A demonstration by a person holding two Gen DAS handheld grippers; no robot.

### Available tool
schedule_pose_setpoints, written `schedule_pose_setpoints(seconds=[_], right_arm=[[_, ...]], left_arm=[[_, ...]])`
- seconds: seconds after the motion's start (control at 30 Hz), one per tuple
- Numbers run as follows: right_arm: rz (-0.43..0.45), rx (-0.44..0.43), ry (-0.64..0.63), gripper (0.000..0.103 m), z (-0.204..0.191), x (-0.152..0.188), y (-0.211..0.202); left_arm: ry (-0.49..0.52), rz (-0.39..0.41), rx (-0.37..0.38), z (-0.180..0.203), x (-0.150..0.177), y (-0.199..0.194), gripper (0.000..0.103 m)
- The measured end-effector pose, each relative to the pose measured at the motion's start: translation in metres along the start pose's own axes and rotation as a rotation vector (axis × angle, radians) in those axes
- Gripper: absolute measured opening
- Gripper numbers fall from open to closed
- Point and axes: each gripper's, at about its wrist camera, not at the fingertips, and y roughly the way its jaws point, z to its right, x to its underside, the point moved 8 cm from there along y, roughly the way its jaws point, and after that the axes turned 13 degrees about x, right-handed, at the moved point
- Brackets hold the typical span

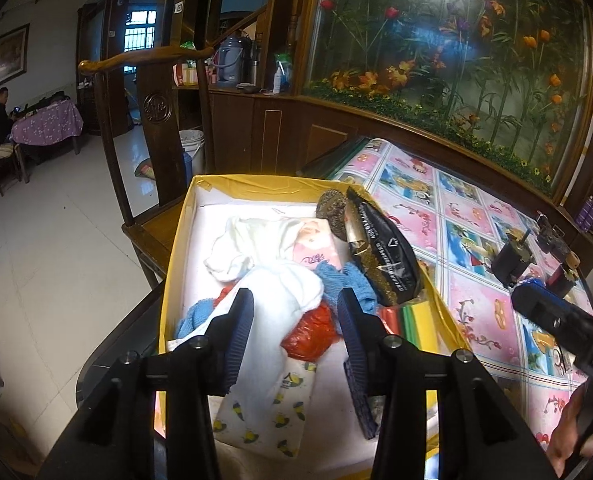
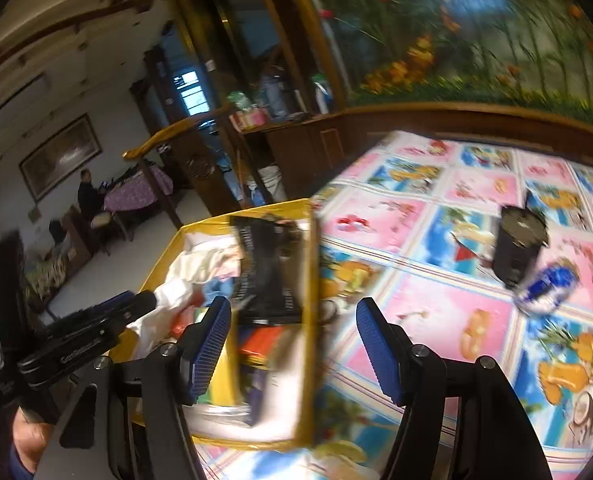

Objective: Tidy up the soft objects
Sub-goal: 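Lower the sponge pack and white cloth into the tray and open both tools, then move both tools back over the remaining table items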

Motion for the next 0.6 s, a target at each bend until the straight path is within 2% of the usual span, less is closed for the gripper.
schedule_pose_setpoints(seconds=[0.2,0.33,0.5,0.6], right_arm=[[-0.082,0.169,0.269,0.07,0.113,0.002,0.004],[-0.121,0.278,0.441,0.066,0.179,0.007,0.006],[-0.189,0.333,0.523,0.059,0.217,0.01,0.025],[-0.222,0.322,0.545,0.053,0.226,0.009,0.042]], left_arm=[[0.046,-0.008,0.035,0.025,0.003,0.0,0.044],[0.082,-0.017,0.067,0.044,0.007,0.003,0.044],[0.111,-0.032,0.099,0.058,0.012,0.006,0.045],[0.116,-0.037,0.109,0.062,0.014,0.006,0.045]])
